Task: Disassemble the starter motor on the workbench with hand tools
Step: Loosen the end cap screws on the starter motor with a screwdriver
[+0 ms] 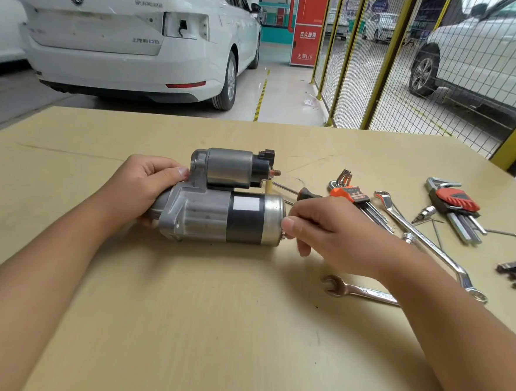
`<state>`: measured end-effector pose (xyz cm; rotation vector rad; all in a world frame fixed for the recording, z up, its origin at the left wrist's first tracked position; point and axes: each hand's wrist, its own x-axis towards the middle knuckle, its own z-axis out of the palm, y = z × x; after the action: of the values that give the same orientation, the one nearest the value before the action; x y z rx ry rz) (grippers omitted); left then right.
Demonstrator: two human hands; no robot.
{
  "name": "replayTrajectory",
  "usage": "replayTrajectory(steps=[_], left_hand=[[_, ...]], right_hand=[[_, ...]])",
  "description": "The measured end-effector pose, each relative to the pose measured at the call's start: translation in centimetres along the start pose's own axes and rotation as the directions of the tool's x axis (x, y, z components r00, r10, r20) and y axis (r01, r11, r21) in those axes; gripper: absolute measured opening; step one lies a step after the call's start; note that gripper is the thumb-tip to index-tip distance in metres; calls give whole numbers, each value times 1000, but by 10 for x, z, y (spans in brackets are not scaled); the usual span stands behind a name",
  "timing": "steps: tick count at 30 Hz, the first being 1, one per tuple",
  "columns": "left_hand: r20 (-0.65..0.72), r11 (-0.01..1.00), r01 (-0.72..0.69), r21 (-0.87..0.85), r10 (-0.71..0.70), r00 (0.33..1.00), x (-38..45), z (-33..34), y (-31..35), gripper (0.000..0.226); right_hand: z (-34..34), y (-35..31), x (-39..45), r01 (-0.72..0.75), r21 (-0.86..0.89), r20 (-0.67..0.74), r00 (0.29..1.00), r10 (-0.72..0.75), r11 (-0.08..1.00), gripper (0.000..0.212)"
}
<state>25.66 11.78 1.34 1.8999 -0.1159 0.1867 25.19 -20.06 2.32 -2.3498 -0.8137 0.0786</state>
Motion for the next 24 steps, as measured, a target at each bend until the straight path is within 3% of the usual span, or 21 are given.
replayTrajectory(steps=[2, 5, 10, 13, 19, 22, 24], left_hand=[[2, 1000, 1, -2, -1, 1000, -1, 0, 1, 31], [0, 1000, -5, 3, 5, 1000, -1, 0, 2, 23], [-13, 1000, -6, 12, 6, 1000, -2, 2, 2, 33], [-6, 1000, 4, 5, -4, 1000, -2, 3, 3, 35], [-19, 1000, 14, -5, -14, 1000, -2, 4, 3, 30], [-20, 1000, 9, -10, -9, 1000, -3, 4, 3, 31], [-15, 1000, 5, -19, -5, 1000, -4, 5, 4, 34]], right_hand=[[-2, 1, 0, 4, -8, -32, 999, -4, 1000, 17], [-5, 1, -2, 1, -5, -79, 997, -1, 1000, 24], [-7, -1, -1, -33, -24, 25, 999, 34, 999, 32], [-10, 1, -2, -4, -22, -39, 999, 3, 1000, 17], [-7, -2, -2, -25, -6, 21, 999, 25, 1000, 31], [-9, -1, -2, -5, -11, -22, 1000, 5, 1000, 18], [-10, -1, -4, 3, 4, -47, 999, -3, 1000, 21]])
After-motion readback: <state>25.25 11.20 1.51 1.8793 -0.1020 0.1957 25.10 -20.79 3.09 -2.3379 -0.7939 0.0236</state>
